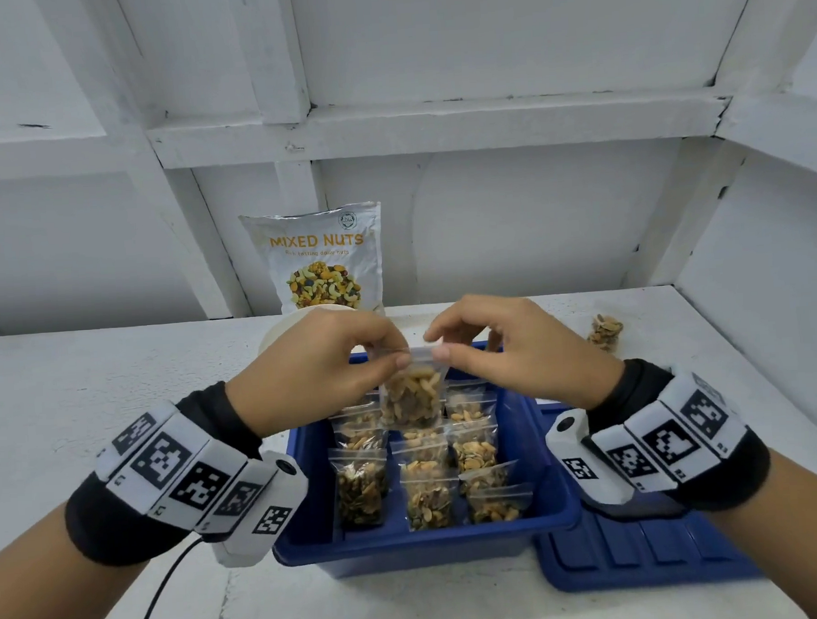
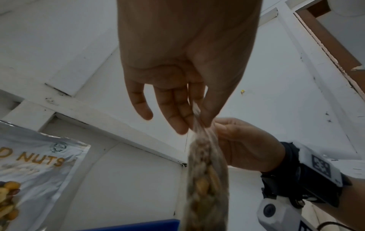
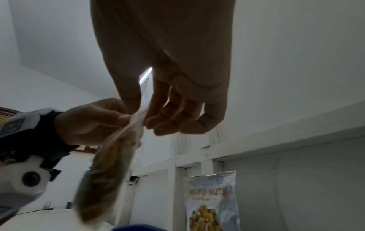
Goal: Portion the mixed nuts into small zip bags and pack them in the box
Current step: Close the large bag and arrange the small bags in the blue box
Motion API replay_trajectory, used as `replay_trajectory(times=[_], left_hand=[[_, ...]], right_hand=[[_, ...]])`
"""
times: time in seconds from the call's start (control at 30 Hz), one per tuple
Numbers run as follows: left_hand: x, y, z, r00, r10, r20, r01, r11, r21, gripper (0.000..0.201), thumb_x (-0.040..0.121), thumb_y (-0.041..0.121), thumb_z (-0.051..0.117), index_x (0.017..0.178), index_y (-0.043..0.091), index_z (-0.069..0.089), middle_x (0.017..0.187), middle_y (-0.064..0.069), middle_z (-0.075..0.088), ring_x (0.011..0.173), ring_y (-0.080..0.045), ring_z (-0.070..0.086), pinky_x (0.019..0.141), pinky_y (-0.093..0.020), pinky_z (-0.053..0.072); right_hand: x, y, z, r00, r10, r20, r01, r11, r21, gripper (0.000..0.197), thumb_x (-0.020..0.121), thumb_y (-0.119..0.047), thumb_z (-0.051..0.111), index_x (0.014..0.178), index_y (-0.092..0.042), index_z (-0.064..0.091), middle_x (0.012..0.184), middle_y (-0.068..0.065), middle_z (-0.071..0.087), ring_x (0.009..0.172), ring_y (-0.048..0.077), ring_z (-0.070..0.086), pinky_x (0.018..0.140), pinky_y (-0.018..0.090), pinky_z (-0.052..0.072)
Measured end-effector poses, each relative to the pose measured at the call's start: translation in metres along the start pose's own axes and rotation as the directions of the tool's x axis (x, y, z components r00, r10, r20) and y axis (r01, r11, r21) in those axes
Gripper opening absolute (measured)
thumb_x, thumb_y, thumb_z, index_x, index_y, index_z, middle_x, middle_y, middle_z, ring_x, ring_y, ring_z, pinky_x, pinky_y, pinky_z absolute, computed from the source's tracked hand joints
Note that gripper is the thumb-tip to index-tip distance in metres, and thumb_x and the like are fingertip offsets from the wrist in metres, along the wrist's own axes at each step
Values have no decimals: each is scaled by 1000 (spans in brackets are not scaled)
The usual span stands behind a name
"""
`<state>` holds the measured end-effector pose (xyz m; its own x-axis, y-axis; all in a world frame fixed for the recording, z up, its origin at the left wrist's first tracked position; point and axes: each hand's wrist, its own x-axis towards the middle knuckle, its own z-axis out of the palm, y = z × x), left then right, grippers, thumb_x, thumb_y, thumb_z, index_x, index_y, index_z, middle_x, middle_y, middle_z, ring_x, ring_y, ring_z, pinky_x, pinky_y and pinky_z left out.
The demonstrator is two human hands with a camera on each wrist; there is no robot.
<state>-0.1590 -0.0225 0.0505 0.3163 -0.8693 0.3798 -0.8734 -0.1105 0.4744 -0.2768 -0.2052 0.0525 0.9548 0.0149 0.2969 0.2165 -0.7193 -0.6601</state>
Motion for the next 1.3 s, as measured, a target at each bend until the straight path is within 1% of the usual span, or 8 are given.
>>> replay_trajectory(times=[0.17, 0.33, 0.57, 0.8, 0.9, 1.07, 1.2, 1.3], left_hand=[[-22, -20, 1, 939, -71, 336, 82, 996, -18, 14, 86, 36, 61, 86, 25, 70, 77, 22, 64, 76, 5, 58, 68, -5, 39], [-38, -32, 26, 819, -192, 541, 175, 981, 83, 13, 89, 26, 60, 94, 19, 70, 82, 21, 62, 76, 10, 56, 71, -5, 40], [-50, -37, 52, 723, -313, 616, -2, 890, 456, 20, 92, 27, 46, 99, 19, 63, 100, -1, 67, 88, -17, 60, 77, -24, 41], [-55, -45, 60, 748, -297, 593, -88, 842, 533, 23, 94, 30, 39, 99, 19, 59, 102, -2, 66, 91, -21, 59, 85, -28, 42], [-55, -47, 56, 759, -280, 588, -19, 893, 449, 21, 93, 31, 43, 101, 22, 59, 103, 3, 64, 91, -14, 59, 82, -22, 41], [-39, -44, 31, 812, -265, 520, 170, 960, 223, 11, 89, 48, 45, 93, 43, 54, 92, 23, 57, 87, 5, 56, 78, -9, 42], [-22, -29, -7, 910, -288, 298, 259, 957, 132, 49, 65, 88, 25, 81, 50, 52, 82, 29, 63, 88, 12, 55, 74, -4, 41], [-7, -11, -18, 956, -274, 107, 267, 961, 74, 8, 82, 53, 54, 84, 45, 56, 95, 35, 58, 88, 12, 56, 72, -5, 43]], right_hand=[[-3, 59, -35, 956, 246, -160, -264, 959, -105, 20, 91, -23, 55, 109, -17, 63, 99, -6, 63, 86, 6, 57, 75, 9, 43], [-10, 159, -62, 811, 503, -300, -569, 797, -201, 38, 92, -18, 54, 127, -4, 53, 129, 13, 55, 114, 27, 51, 90, 29, 38], [-18, 243, -78, 580, 707, -404, -814, 479, -329, 50, 87, -19, 54, 134, -10, 43, 135, 25, 42, 122, 42, 39, 97, 44, 36], [-9, 257, -79, 499, 785, -367, -859, 391, -330, 43, 91, -18, 52, 133, -8, 46, 134, 18, 51, 123, 36, 44, 102, 38, 33], [-9, 253, -77, 516, 743, -427, -856, 422, -300, 22, 91, -14, 47, 99, -8, 66, 108, 19, 64, 101, 37, 55, 85, 39, 47], [1, 222, -72, 672, 636, -381, -741, 583, -333, 27, 92, -10, 45, 71, -1, 59, 71, 17, 59, 72, 31, 56, 59, 32, 41], [16, 163, -70, 845, 425, -324, -527, 765, -371, 19, 94, -14, 48, 88, -6, 64, 80, 4, 57, 75, 21, 50, 66, 27, 33], [22, 115, -63, 930, 218, -295, -326, 861, -390, 19, 93, -15, 51, 94, -4, 66, 87, 2, 59, 82, 17, 51, 72, 26, 35]])
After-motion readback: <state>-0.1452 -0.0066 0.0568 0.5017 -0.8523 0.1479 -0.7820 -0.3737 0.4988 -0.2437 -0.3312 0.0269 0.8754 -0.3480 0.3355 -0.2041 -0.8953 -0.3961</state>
